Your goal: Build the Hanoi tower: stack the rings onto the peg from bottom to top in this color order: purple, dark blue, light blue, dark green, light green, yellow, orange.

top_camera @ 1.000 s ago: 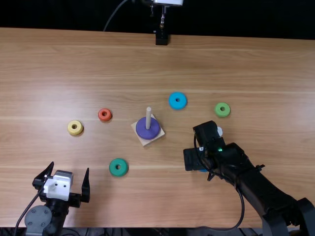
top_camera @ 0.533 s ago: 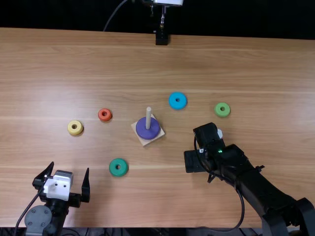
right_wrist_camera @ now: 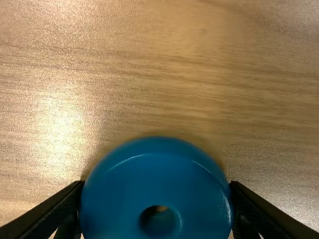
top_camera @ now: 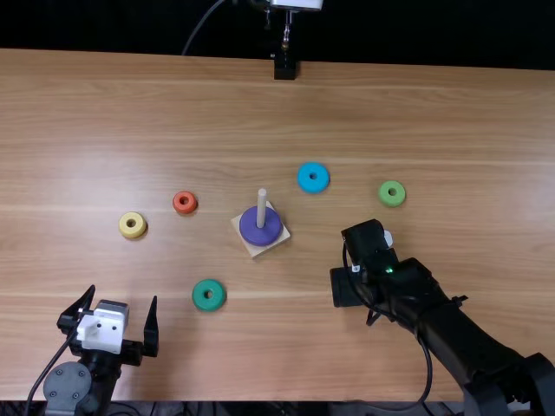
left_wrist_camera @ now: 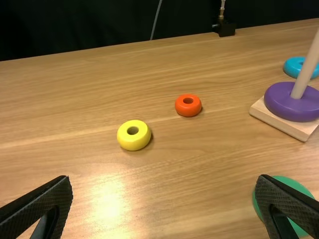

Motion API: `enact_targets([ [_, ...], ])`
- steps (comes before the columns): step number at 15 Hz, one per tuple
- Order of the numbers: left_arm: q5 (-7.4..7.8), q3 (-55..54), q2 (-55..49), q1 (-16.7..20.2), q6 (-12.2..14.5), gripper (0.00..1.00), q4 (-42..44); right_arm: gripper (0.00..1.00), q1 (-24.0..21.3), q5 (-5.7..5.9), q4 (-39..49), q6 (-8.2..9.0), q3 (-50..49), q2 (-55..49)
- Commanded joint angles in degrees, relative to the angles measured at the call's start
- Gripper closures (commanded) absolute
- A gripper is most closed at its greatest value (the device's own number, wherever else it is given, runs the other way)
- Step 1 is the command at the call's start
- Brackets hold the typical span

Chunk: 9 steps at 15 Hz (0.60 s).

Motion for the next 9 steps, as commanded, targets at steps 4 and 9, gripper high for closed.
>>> enact_targets([
  [4,0.88,-6.02,-0.69,0.63,0.75,0.00,-4.58,1.00,1.84,1.12,-21.05,-0.65,12.76,-2.27],
  [9,0.88,-6.02,-0.69,0.63,0.75,0.00,-4.58,1.00,7.64,1.23,-30.76,-3.40,30.87,-1.66],
])
